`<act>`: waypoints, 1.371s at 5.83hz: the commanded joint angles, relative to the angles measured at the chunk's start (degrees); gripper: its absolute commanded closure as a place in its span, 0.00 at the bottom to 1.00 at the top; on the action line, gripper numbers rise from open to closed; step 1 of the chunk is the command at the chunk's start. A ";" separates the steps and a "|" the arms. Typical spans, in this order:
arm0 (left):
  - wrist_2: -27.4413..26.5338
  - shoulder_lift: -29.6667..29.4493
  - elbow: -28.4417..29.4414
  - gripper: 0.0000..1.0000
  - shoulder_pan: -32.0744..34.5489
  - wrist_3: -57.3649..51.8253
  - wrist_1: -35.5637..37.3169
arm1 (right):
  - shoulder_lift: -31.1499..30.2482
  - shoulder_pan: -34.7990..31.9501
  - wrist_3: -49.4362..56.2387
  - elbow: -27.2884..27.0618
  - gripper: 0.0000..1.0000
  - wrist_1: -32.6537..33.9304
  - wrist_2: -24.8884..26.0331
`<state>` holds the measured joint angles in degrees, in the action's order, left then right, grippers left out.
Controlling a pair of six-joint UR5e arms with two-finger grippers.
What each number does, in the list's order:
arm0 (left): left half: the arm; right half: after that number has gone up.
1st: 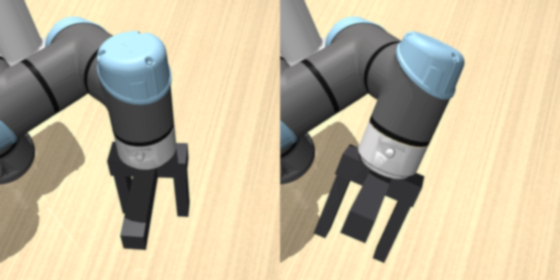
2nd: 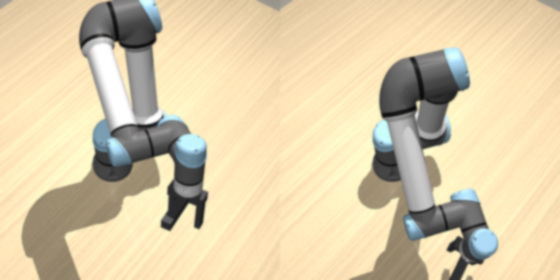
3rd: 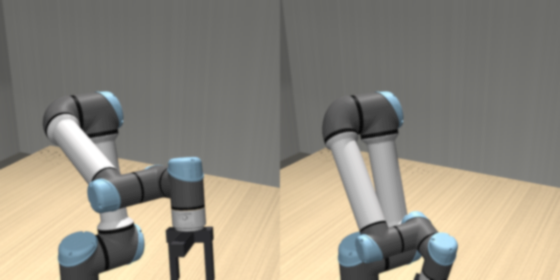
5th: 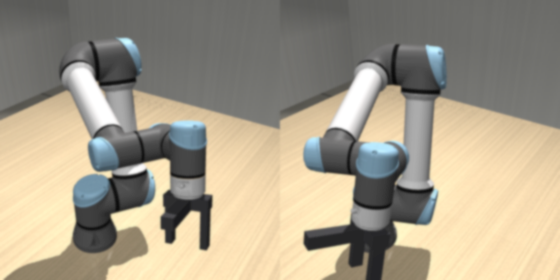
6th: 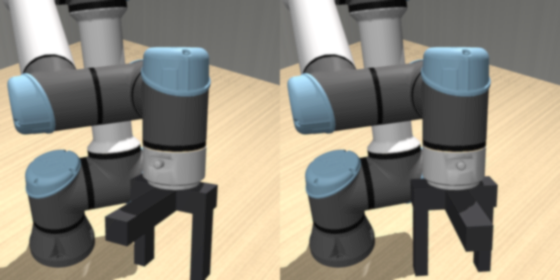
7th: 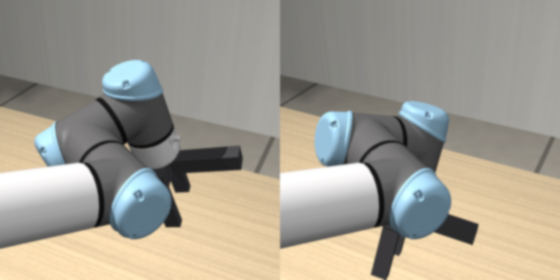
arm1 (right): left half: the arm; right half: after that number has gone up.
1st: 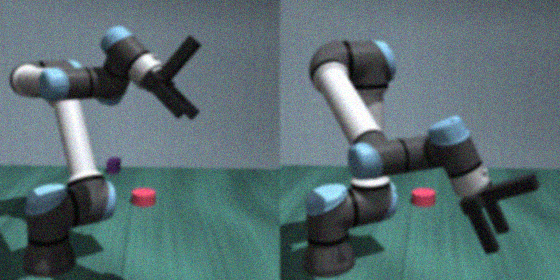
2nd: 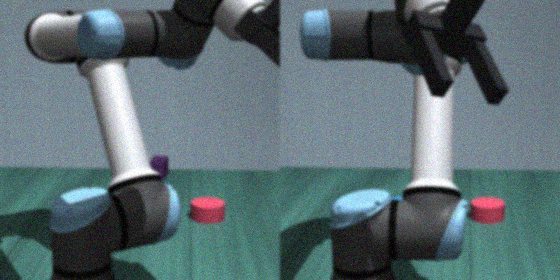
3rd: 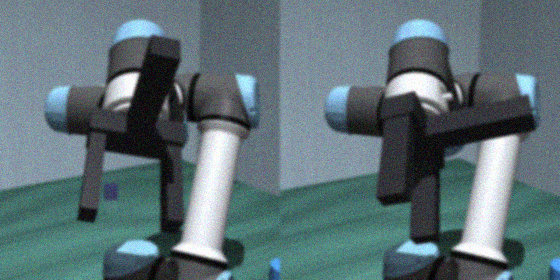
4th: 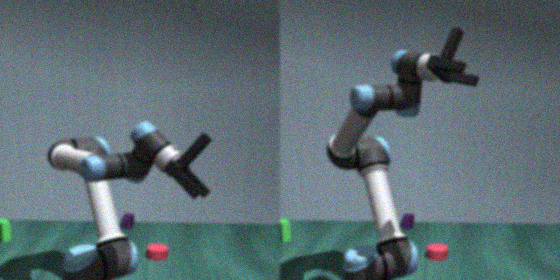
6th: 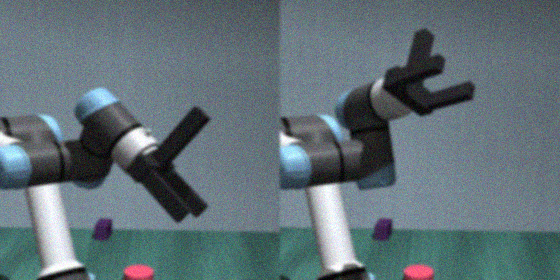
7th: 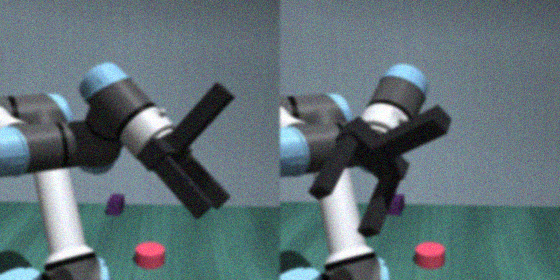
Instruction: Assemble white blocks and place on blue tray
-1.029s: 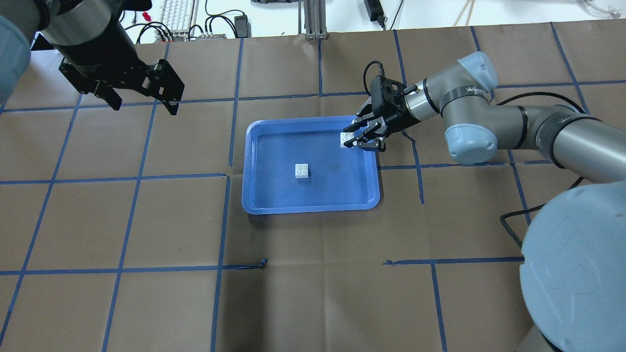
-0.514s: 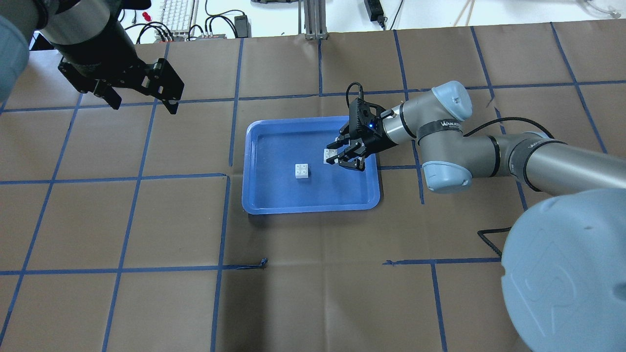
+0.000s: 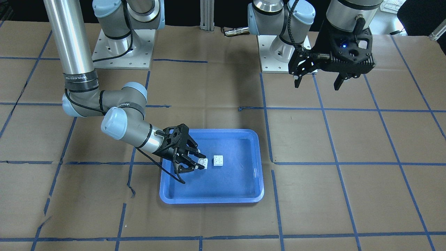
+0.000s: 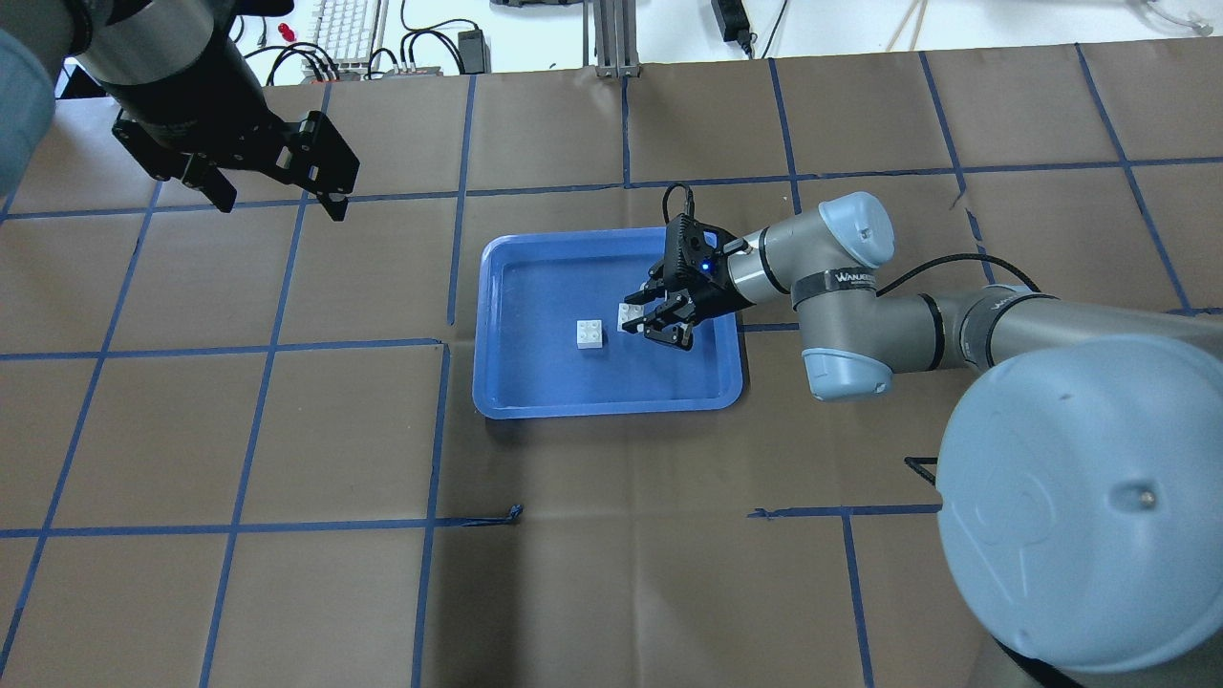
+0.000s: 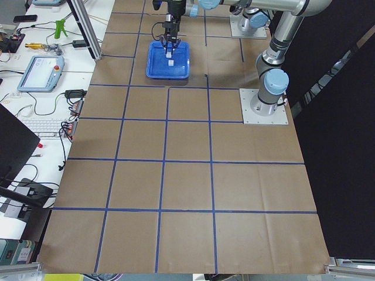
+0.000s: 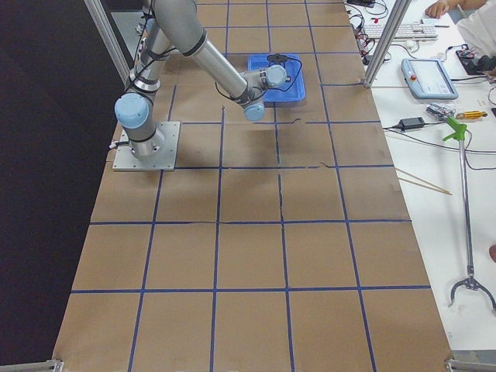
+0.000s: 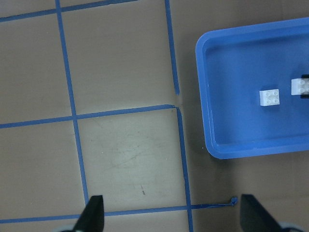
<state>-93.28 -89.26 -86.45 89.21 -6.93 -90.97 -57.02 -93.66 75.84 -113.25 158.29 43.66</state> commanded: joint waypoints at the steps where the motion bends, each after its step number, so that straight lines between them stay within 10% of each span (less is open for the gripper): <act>1: 0.02 0.31 -0.03 0.01 -0.09 0.08 0.00 | 0.33 -0.73 -0.08 -0.05 0.64 0.44 0.03; 8: 0.02 0.67 -0.12 0.01 0.00 3.95 -0.09 | 0.33 -2.40 -0.17 -0.84 0.64 0.52 0.11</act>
<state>-93.25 -88.60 -86.57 89.21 -3.00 -91.14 -56.68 -95.79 75.74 -114.04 158.76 43.79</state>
